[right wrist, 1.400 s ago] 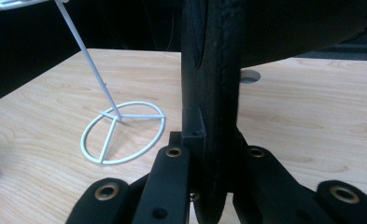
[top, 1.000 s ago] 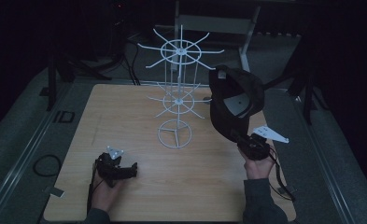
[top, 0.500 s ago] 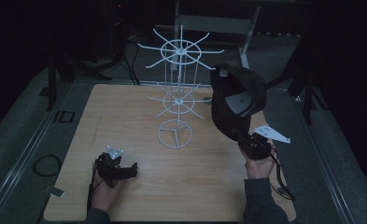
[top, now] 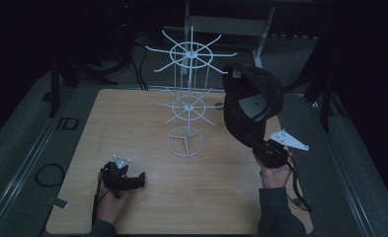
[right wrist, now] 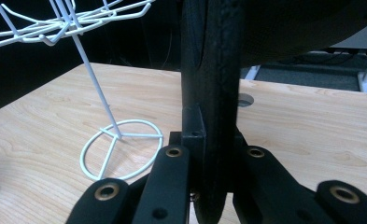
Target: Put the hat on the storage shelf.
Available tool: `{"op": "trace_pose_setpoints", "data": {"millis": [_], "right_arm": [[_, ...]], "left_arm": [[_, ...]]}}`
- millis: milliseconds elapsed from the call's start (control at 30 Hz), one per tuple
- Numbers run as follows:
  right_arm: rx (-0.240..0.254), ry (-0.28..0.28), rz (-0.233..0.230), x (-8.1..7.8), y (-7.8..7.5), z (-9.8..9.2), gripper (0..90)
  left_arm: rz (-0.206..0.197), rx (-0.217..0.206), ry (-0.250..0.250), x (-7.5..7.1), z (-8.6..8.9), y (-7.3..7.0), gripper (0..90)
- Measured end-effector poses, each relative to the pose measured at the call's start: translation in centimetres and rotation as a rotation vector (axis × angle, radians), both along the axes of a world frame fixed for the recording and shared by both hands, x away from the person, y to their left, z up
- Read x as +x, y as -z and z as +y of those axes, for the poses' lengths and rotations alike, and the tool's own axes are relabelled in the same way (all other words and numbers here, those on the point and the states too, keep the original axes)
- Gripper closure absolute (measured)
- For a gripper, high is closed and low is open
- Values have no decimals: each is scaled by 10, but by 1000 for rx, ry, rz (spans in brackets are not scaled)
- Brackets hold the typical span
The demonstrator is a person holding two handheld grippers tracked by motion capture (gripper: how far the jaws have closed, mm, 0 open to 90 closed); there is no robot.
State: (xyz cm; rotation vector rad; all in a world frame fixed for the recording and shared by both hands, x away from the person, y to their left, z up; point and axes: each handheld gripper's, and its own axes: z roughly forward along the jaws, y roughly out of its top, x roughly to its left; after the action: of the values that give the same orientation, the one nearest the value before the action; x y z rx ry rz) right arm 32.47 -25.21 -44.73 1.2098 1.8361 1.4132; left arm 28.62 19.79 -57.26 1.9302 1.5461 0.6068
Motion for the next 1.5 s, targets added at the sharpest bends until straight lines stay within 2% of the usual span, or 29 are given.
{"op": "trace_pose_setpoints", "data": {"millis": [1500], "right_arm": [[-22, 7, -51, -5, -13, 4, 865]], "left_arm": [[2, 1, 1, 0, 0, 0, 2]]}}
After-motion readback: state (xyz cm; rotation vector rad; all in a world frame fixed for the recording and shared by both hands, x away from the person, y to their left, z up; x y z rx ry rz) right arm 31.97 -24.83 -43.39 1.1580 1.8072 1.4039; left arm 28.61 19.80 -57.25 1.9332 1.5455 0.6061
